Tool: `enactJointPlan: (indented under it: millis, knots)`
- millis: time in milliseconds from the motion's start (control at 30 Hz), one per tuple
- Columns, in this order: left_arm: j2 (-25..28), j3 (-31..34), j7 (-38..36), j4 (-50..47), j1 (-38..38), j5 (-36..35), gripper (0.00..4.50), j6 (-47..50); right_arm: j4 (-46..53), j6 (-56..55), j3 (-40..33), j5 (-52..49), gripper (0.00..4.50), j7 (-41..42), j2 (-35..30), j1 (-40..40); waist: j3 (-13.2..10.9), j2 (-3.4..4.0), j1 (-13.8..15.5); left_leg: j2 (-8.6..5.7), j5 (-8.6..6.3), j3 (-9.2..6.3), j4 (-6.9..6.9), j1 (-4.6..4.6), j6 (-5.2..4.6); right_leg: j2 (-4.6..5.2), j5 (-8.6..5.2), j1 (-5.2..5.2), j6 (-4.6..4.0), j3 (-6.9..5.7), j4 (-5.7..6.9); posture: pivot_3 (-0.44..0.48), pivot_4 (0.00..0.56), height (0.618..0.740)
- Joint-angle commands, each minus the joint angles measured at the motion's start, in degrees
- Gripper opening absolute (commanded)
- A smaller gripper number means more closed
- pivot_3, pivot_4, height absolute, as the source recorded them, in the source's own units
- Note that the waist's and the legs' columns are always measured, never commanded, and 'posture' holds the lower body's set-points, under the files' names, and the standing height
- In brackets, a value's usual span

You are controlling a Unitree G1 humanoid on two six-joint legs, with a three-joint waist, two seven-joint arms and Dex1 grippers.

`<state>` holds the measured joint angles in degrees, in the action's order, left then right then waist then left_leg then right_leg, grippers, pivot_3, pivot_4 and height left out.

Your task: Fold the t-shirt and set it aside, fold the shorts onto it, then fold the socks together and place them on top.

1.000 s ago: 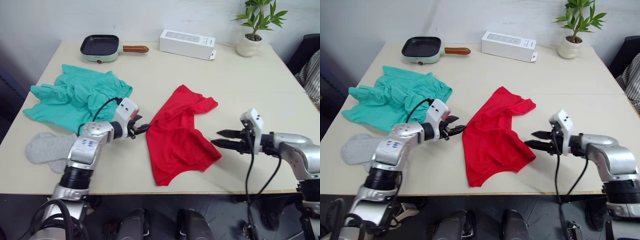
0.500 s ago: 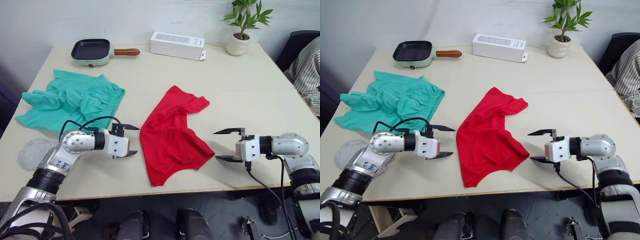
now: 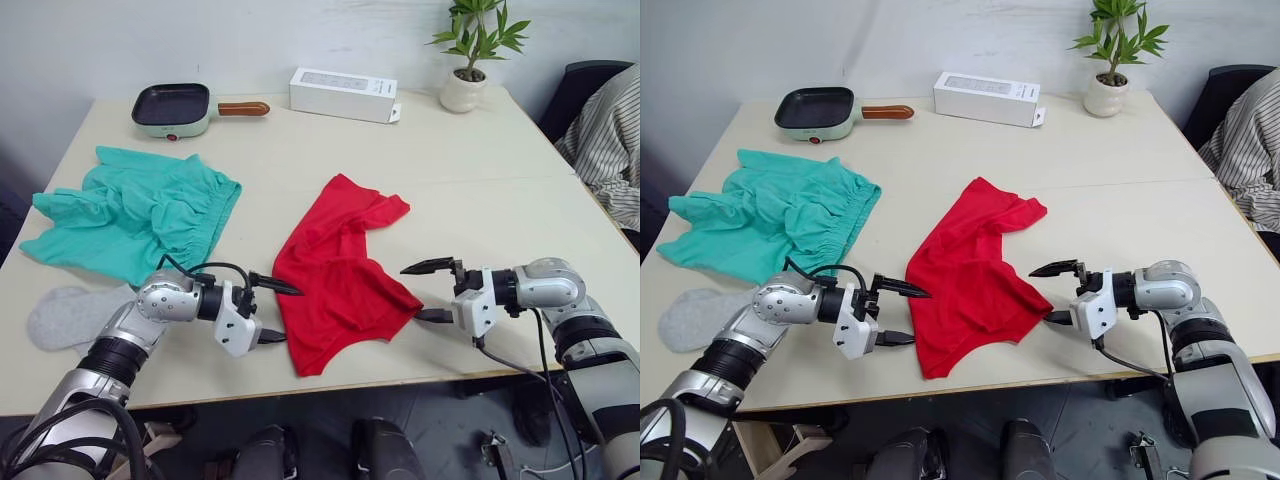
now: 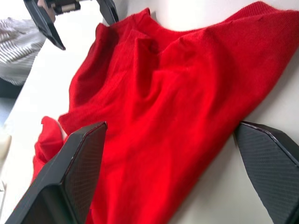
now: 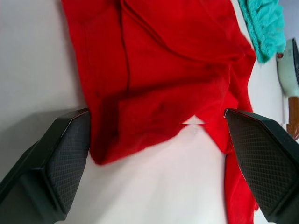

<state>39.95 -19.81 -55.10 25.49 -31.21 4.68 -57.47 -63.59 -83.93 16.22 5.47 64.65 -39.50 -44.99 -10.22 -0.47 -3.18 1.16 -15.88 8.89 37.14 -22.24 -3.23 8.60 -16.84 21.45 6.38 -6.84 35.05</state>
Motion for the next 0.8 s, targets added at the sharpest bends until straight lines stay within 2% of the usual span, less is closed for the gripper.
enactJointPlan:
  millis: [33,167,300,600,800]
  knots:
    - [-1.71,-0.92,3.24,0.09,0.74,6.28,4.48,-0.27,-1.08,-1.47,3.98,5.54,4.5,-2.14,1.95,0.36,0.02,0.0,0.01,0.0,0.0,0.0,0.01,0.0,0.0,0.0,0.0,-0.01,0.0,0.01,0.0,0.0,0.15,0.74]
    - [-3.42,0.03,8.98,0.69,-0.54,12.82,4.48,0.0,-1.42,-1.12,4.67,10.81,4.5,-7.13,2.48,-0.84,0.15,0.04,0.31,-0.01,-0.08,0.0,0.02,0.07,0.11,0.06,0.0,-0.03,0.0,0.05,0.05,0.0,0.15,0.74]
    - [-2.69,0.74,14.26,0.9,-1.01,18.62,4.48,-0.56,-2.33,0.74,5.05,16.11,4.5,-12.4,1.27,-2.11,0.32,0.0,0.3,-0.02,-0.14,-0.01,0.06,0.12,0.27,0.1,0.02,-0.02,-0.02,0.11,0.13,0.0,0.15,0.74]
    - [2.26,1.4,17.46,0.05,1.53,18.22,4.48,-0.25,-5.19,0.91,7.75,19.3,4.5,-17.68,-7.98,-1.98,0.36,0.06,0.48,-0.03,-0.13,-0.01,-0.03,0.15,0.31,0.14,0.0,0.05,-0.06,0.16,0.26,0.0,0.15,0.74]
    - [1.51,0.72,20.24,-0.23,1.31,19.65,4.48,1.81,-5.51,5.77,10.06,28.64,4.5,-29.19,-10.57,-4.05,0.36,0.05,1.0,-0.03,-0.13,-0.01,-0.01,0.15,0.3,0.17,-0.01,0.03,-0.08,0.18,0.14,0.0,0.15,0.74]
